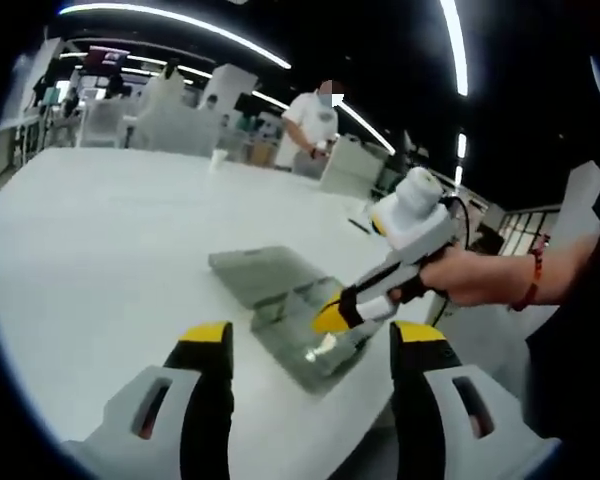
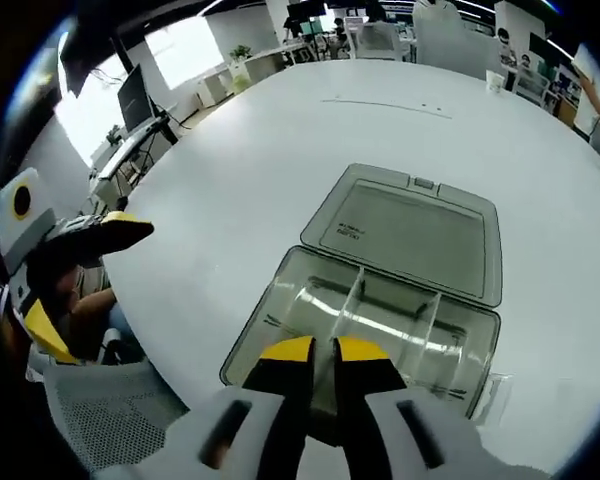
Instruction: Insert the divider into the dual guide fixture by aligning both edges with the guide slots and pushing it downward to the bottom, including one-sided entry, uneven engagement, binding, and posture correction.
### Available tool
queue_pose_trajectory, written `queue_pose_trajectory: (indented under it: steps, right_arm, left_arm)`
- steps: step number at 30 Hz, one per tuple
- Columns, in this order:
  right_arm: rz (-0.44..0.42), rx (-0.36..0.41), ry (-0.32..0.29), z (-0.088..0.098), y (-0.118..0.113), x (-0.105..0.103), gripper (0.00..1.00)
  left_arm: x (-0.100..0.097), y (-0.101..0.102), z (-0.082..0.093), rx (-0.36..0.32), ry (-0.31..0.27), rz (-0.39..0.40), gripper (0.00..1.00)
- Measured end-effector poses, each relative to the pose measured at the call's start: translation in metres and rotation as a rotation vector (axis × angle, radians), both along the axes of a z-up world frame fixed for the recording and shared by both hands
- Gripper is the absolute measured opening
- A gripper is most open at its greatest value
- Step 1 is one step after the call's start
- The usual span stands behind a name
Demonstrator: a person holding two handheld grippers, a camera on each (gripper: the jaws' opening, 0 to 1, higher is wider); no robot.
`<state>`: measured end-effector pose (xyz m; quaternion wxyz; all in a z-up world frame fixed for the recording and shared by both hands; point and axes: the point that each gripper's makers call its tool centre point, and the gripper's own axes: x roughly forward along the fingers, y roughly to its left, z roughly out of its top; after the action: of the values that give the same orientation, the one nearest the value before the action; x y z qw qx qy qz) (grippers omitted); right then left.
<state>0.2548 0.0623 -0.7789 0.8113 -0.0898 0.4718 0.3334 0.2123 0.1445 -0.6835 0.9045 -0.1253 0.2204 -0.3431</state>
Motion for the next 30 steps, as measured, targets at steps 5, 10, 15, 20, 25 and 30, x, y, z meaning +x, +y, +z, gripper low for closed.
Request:
queue_pose_trajectory:
  steps: [5, 10, 15, 20, 25, 30]
  right_arm:
    - [0.031, 0.029, -0.004, 0.002, 0.000, -0.006, 0.08]
    - [0.072, 0.073, -0.055, 0.011, 0.006, -0.009, 0.16]
    - [0.113, 0.116, -0.096, 0.023, 0.011, -0.011, 0.20]
    - [0.134, 0.158, -0.152, 0.037, 0.014, -0.013, 0.21]
    - [0.161, 0.187, -0.182, 0.047, 0.011, -0.018, 0.26]
    - [0.207, 0.201, -0.229, 0.057, 0.002, -0.023, 0.28]
  left_arm:
    - [-0.009, -0.003, 0.004, 0.018, -0.009, 0.035, 0.63]
    - [-0.019, -0.005, 0.010, 0.043, -0.024, 0.065, 0.64]
    - [-0.025, 0.000, 0.022, 0.074, -0.057, 0.116, 0.66]
    - [-0.029, 0.003, 0.030, 0.089, -0.077, 0.154, 0.67]
    - [-0.035, -0.001, 0.035, 0.093, -0.089, 0.188, 0.69]
    - [-0.040, -0.014, 0.036, 0.106, -0.104, 0.184, 0.70]
